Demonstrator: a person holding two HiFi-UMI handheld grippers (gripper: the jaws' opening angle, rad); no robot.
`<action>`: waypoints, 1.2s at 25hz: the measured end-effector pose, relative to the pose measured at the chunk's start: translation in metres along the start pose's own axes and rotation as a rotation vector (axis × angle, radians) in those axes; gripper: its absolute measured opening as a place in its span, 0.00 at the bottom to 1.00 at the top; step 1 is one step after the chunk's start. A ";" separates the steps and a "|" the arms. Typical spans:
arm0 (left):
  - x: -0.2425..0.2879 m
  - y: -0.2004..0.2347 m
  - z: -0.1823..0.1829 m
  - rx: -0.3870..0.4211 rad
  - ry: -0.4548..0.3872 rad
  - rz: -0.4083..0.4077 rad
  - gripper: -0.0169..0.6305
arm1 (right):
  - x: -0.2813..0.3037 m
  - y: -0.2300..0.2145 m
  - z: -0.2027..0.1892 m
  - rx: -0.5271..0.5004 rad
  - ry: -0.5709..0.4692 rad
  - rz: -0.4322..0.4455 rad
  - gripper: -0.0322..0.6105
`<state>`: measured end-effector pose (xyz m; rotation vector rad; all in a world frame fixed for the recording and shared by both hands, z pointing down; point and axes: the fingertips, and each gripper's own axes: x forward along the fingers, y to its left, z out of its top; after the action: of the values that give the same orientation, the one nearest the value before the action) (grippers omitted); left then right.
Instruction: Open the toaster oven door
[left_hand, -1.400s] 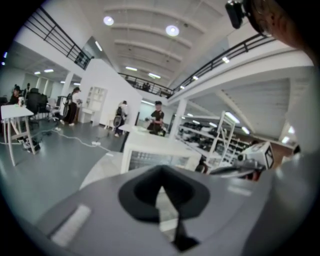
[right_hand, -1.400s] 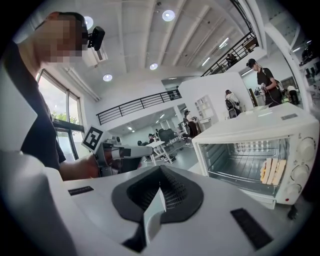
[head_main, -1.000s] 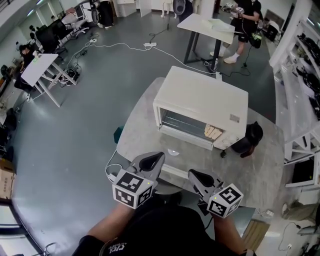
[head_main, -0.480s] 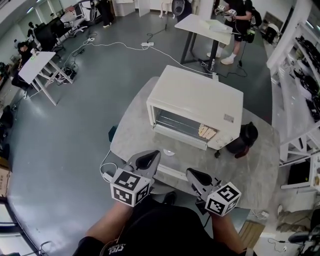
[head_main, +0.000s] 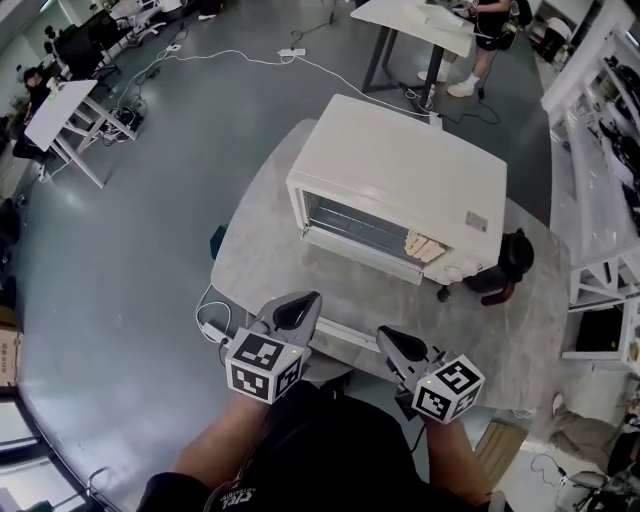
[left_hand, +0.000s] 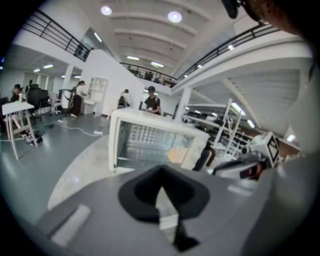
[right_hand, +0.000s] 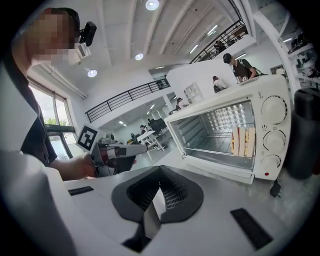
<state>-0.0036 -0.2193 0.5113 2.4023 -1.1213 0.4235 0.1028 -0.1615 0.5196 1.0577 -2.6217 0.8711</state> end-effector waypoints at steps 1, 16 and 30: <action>0.004 0.002 -0.004 -0.007 0.007 -0.001 0.04 | 0.003 -0.003 -0.003 0.004 0.009 -0.002 0.04; 0.035 0.023 -0.085 -0.043 0.171 -0.012 0.04 | 0.021 -0.040 -0.067 0.104 0.141 -0.088 0.13; 0.007 0.073 -0.143 -0.100 0.265 0.172 0.33 | -0.006 -0.078 -0.133 0.084 0.244 -0.345 0.50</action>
<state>-0.0675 -0.1908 0.6559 2.0981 -1.2004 0.7025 0.1540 -0.1248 0.6608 1.2841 -2.1386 0.9636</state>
